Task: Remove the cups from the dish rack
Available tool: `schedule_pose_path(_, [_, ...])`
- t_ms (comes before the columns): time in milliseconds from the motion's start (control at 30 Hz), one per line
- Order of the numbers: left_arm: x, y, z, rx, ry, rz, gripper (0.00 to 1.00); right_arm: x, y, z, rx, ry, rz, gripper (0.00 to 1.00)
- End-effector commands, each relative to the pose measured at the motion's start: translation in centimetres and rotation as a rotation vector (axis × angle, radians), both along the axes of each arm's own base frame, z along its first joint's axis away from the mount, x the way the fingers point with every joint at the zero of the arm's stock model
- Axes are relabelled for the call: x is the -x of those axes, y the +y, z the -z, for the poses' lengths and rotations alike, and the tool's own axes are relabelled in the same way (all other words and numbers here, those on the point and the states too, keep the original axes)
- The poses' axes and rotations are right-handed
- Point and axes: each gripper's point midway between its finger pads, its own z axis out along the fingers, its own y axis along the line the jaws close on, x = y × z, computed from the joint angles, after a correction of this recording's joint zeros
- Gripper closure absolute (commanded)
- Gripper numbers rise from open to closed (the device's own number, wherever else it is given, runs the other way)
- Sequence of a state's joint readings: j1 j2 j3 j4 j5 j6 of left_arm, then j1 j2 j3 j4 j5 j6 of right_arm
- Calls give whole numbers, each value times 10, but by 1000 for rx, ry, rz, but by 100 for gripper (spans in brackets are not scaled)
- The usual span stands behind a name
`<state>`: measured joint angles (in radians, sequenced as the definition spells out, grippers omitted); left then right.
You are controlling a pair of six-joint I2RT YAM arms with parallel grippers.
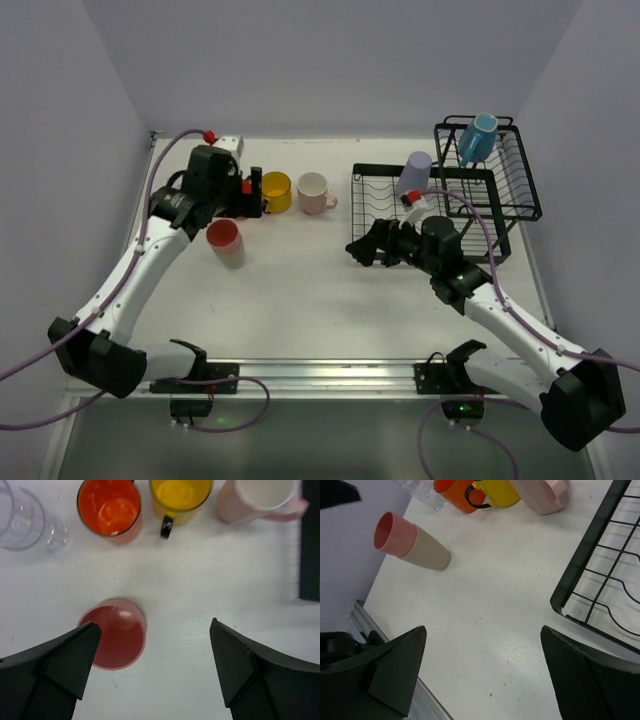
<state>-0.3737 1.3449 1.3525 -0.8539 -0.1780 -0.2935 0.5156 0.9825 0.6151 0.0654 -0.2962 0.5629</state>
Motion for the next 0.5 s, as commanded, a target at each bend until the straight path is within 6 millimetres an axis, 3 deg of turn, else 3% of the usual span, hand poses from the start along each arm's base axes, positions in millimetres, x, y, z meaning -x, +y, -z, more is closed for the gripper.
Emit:
schedule_pose_path(0, [-2,-32,-96,226,-336,142,0,-15,-2,-25,40,-72,46,1])
schedule_pose_path(67, [2,-47,-105,298,-407,212,0,-18,0,-38,43,-99,52,1])
schedule_pose_path(100, [15,-56,-117,353,-448,276,0,-22,1,-57,36,-143,58,1])
schedule_pose_path(167, [20,-67,-113,404,-481,338,0,-32,-11,-67,76,-163,129,1])
schedule_pose_path(200, [32,-74,-120,449,-504,387,0,-39,-15,-92,87,-216,158,1])
schedule_pose_path(233, [36,-78,-107,460,-490,411,0,-47,-25,-101,115,-239,207,1])
schedule_pose_path(267, [38,-81,-110,476,-514,437,0,-52,-35,-106,155,-245,253,1])
schedule_pose_path(300, [45,-84,-112,491,-527,472,0,-66,-56,-132,199,-305,366,1])
schedule_pose_path(367, [51,-86,-101,492,-525,505,0,-84,-94,-143,279,-304,510,1])
schedule_pose_path(400, [57,-86,-101,495,-536,522,0,-90,-110,-166,280,-339,569,1])
schedule_pose_path(433, [59,-87,-89,497,-521,532,0,-100,-140,-174,289,-332,652,1])
schedule_pose_path(467, [61,-88,-89,499,-529,548,0,-106,-154,-169,322,-296,689,1])
